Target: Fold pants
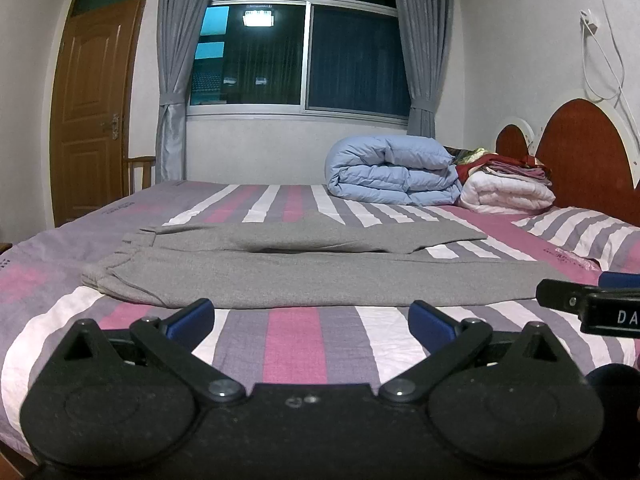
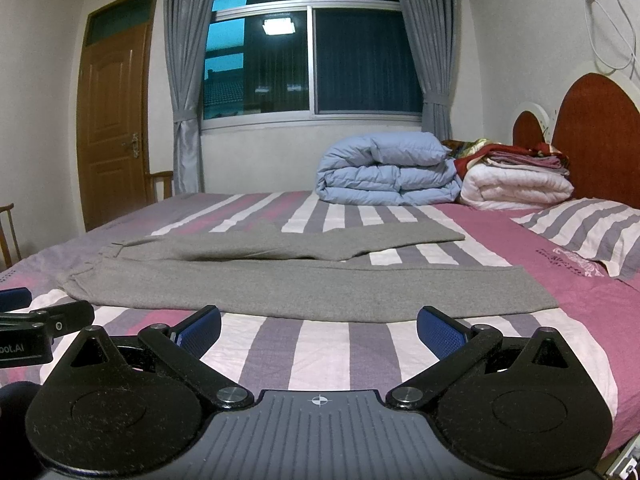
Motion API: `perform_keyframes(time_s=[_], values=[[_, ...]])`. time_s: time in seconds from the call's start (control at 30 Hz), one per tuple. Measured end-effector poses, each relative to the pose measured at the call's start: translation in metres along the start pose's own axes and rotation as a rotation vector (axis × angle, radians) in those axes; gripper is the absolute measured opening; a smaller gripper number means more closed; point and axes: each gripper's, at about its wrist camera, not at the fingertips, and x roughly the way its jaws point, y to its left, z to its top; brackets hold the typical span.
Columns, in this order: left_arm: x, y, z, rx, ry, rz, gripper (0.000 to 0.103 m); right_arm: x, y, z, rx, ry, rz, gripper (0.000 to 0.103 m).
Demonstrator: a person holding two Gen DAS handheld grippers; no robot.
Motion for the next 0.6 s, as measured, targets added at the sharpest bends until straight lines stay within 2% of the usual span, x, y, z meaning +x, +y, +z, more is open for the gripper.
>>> perform_keyframes(time_s=[0.6], values=[[-0.0004, -0.0013, -0.0001, 0.003, 0.000, 0.001, 0.097, 0.0004, 0.0000, -0.0001, -0.001, 0.003, 0.000, 0.103]])
